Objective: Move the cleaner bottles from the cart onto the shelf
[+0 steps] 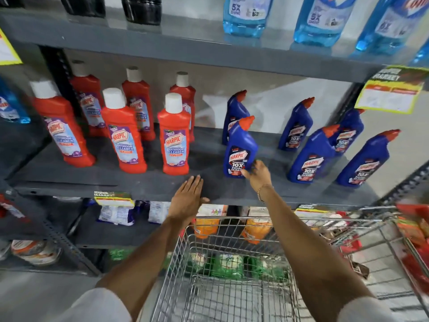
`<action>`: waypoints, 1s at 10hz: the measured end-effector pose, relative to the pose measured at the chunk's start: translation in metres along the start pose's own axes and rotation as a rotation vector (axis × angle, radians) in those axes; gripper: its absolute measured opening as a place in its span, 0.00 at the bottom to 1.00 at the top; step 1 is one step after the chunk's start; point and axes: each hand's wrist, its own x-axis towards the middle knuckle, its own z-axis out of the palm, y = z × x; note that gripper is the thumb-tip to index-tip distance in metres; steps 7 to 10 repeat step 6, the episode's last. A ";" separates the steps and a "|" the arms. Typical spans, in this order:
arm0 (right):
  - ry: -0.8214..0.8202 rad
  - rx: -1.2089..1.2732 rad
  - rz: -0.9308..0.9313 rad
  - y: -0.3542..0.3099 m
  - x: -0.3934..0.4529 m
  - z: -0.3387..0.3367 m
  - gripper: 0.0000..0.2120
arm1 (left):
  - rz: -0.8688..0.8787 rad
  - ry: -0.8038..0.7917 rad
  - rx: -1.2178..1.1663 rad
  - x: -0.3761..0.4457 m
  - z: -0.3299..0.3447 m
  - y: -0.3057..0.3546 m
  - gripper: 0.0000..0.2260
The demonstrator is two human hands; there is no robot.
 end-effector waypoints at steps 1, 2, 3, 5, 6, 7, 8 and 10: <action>0.032 0.017 0.016 -0.007 -0.003 -0.003 0.19 | -0.018 -0.074 0.096 -0.002 -0.003 0.002 0.28; -0.001 0.065 -0.007 -0.004 0.000 -0.007 0.19 | -0.060 -0.129 0.120 -0.004 -0.005 0.005 0.30; -0.052 0.187 0.013 -0.003 0.001 -0.007 0.18 | -0.047 -0.044 0.093 -0.005 0.003 0.003 0.30; -0.061 0.236 0.024 0.001 -0.013 -0.007 0.25 | -0.028 -0.043 0.110 -0.004 -0.002 0.007 0.32; 0.039 0.173 0.009 0.010 -0.024 -0.005 0.25 | -0.027 -0.019 0.104 -0.006 0.000 0.005 0.38; 0.039 0.173 0.009 0.010 -0.024 -0.005 0.25 | -0.027 -0.019 0.104 -0.006 0.000 0.005 0.38; 0.039 0.173 0.009 0.010 -0.024 -0.005 0.25 | -0.027 -0.019 0.104 -0.006 0.000 0.005 0.38; 0.039 0.173 0.009 0.010 -0.024 -0.005 0.25 | -0.027 -0.019 0.104 -0.006 0.000 0.005 0.38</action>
